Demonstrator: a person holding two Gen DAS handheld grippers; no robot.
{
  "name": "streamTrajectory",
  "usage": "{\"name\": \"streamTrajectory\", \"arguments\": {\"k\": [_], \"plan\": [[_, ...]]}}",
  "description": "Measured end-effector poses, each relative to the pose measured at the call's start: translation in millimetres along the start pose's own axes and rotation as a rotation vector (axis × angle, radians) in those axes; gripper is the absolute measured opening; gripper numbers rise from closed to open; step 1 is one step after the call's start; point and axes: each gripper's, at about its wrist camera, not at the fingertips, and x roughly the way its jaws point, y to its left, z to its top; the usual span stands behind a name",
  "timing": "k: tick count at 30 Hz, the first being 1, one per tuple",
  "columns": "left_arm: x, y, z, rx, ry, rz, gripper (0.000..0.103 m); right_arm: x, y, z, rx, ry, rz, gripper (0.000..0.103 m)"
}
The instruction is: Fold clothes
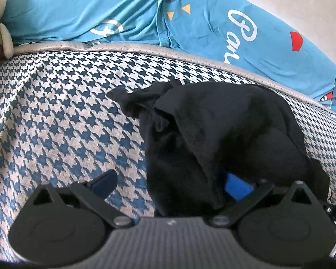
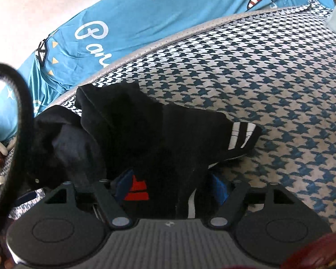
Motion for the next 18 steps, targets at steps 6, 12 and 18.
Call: {"name": "streamTrajectory", "arguments": {"k": [6, 12, 18], "plan": [[9.9, -7.6, -2.5, 0.04, 0.013, 0.013, 0.103, 12.3, 13.6, 3.6, -0.029, -0.028, -0.012, 0.066], [18.3, -18.7, -9.8, 0.103, 0.032, 0.016, 0.103, 29.0, 33.3, 12.3, -0.112, -0.061, 0.018, 0.042], [15.6, -29.1, -16.2, 0.168, 0.04, -0.002, 0.103, 42.0, 49.3, 19.6, -0.163, -0.066, 0.133, 0.031]]}}
